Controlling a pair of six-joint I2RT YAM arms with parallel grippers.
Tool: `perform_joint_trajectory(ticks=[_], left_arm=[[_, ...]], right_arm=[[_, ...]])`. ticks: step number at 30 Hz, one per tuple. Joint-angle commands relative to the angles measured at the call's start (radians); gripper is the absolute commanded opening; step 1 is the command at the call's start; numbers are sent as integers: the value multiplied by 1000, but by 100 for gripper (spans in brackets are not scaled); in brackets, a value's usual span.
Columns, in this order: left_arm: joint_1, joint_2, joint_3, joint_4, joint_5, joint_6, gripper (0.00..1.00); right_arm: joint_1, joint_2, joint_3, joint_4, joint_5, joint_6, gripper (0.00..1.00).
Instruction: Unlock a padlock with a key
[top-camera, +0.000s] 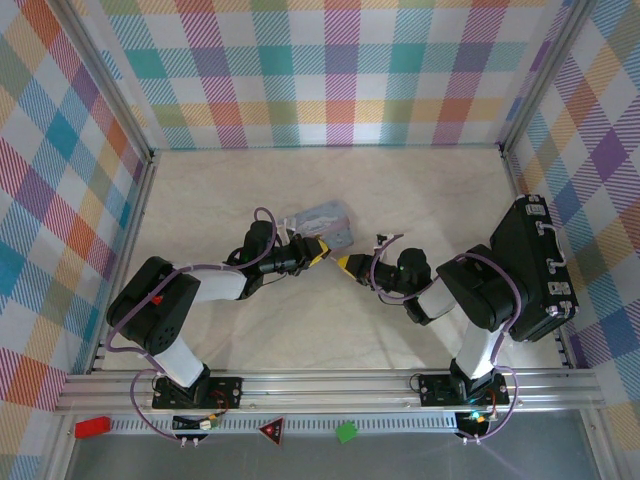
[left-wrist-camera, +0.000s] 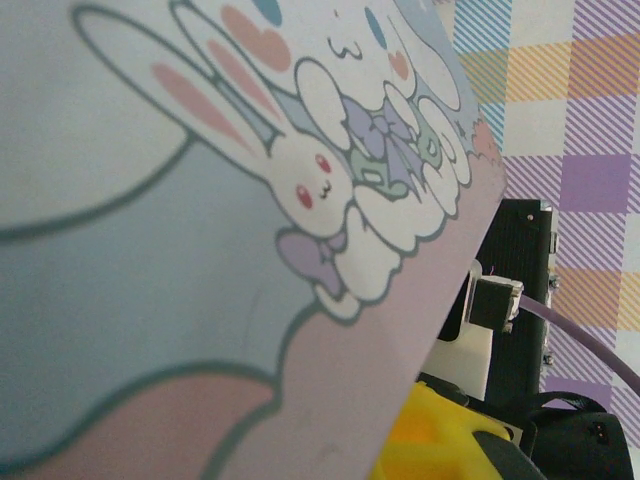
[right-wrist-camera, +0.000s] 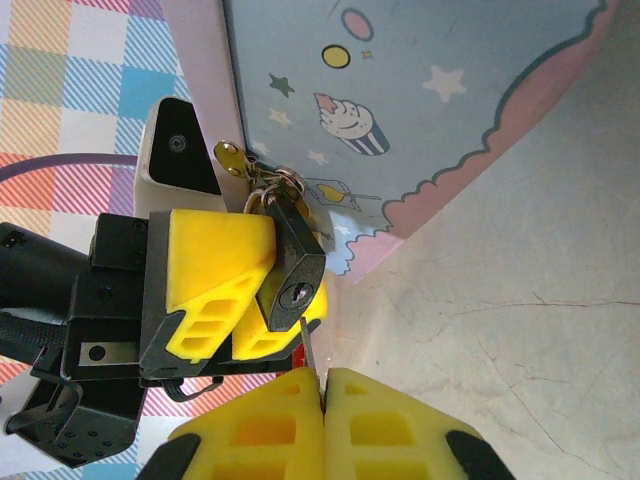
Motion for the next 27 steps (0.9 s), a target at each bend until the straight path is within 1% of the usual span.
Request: perform_joint_trajectory(ticks=[1,27], left_arm=[[8,-36,-10,60,35,-28,0],[-39,-57,-10,55,14,-44,0]], right_arm=[[-2,-2,14,36,-10,-12,0],[9,20,42,37,-5,-6,0]])
